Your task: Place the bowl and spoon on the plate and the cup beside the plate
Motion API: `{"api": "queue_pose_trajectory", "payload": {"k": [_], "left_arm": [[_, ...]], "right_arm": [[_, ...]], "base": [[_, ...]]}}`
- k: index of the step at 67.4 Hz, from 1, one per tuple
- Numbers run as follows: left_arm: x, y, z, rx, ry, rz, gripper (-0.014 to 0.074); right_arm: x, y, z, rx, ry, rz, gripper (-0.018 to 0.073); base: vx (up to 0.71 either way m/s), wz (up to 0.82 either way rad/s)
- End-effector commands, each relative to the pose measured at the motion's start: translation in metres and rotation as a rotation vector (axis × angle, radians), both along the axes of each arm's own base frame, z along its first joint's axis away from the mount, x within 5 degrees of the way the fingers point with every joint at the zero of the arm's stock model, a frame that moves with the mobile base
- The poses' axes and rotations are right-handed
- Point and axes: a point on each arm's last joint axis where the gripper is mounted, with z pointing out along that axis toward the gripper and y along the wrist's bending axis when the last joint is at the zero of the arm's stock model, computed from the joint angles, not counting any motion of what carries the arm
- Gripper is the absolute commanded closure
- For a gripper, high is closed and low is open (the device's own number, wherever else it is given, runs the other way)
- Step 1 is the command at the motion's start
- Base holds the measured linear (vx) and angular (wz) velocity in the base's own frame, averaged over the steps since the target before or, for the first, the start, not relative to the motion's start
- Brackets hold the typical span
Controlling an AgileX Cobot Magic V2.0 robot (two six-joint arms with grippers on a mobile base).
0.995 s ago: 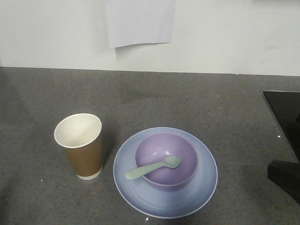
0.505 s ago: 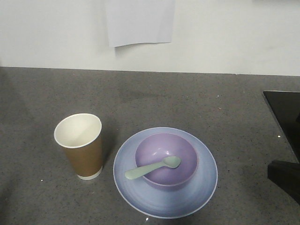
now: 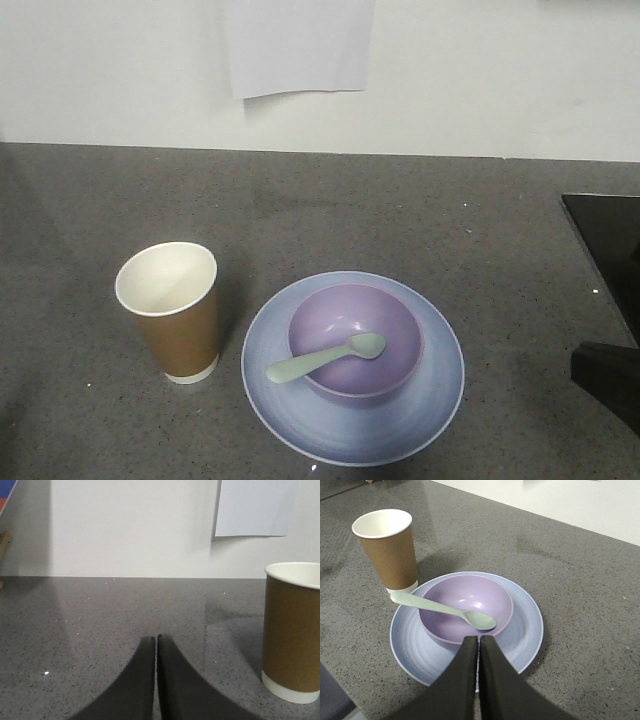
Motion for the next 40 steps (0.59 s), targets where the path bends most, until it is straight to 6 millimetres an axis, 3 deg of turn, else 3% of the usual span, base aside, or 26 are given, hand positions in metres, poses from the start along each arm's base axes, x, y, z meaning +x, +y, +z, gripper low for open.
{"api": "queue_pose_trajectory", "payload": {"k": [1, 32, 40], "left_arm": [[0.0, 0.0, -0.001, -0.021, -0.071, -0.008, 0.0603], [0.0, 0.0, -0.001, -0.021, -0.071, -0.008, 0.0603], [0.0, 0.0, -0.001, -0.021, -0.071, -0.008, 0.0603]], "right_arm": [[0.002, 0.0, 0.012, 0.044, -0.067, -0.018, 0.0564], [0.001, -0.001, 0.013, 0.029, -0.083, -0.019, 0.0564], [-0.004, -0.01, -0.002, -0.041, -0.157, -0.057, 0.0564]], "base": [[0.0, 0.0], [0.0, 0.0], [0.0, 0.0]]}}
